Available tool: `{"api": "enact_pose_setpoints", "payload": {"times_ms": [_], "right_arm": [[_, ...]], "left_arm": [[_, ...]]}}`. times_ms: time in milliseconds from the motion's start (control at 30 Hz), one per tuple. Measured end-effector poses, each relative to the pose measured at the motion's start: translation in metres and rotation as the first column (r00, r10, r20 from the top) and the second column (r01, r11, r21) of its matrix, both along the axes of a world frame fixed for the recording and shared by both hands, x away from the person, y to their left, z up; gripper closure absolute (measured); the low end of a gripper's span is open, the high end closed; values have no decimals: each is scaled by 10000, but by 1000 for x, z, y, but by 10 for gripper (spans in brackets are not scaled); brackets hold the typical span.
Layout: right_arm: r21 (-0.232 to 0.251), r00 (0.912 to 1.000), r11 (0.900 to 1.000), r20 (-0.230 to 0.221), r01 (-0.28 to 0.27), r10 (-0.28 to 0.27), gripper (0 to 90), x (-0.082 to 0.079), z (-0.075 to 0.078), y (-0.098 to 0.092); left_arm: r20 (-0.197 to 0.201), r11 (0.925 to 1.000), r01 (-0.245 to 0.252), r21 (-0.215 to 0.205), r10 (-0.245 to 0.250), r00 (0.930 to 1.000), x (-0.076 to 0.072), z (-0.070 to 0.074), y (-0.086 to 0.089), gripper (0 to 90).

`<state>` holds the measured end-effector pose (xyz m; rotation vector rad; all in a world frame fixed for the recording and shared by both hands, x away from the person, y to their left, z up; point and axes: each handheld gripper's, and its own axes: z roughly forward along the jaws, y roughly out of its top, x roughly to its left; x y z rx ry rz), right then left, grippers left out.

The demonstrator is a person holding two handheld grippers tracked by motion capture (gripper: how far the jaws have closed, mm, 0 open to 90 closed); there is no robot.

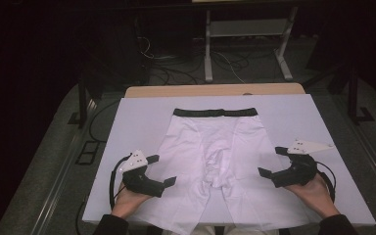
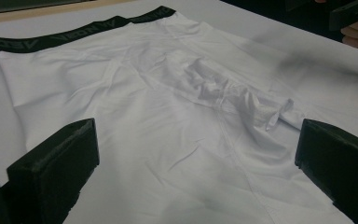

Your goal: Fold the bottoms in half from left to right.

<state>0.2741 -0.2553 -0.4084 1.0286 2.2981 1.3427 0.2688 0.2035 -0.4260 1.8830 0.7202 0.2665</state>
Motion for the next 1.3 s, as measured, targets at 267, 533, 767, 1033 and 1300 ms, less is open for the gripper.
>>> {"api": "enact_pose_setpoints", "payload": {"times_ms": [267, 533, 767, 1033, 1300], "right_arm": [[-209, 10000, 9998, -3, 48, -48, 0, 4, 5, 6], [-134, 9998, 9997, -113, -188, 186, 0, 15, 13, 14], [-239, 9987, 9986, -192, -468, 464, 0, 27, 20, 23], [-294, 9971, 9974, -387, -660, 649, 0, 36, 23, 31], [-222, 9963, 9966, -356, -788, 780, 0, 46, 29, 39]], "left_arm": [[5, 10000, -16, 71, 16, 10000, 0, 0, 0, 0], [23, 10000, -37, 45, 37, 10000, -1, 0, 1, 0], [5, 10000, -31, 10, 31, 10000, -1, 0, 1, 0], [0, 10000, -47, 6, 47, 10000, -1, 0, 1, 0], [2, 10000, -76, -47, 76, 10000, -1, 0, 1, 0]]}}
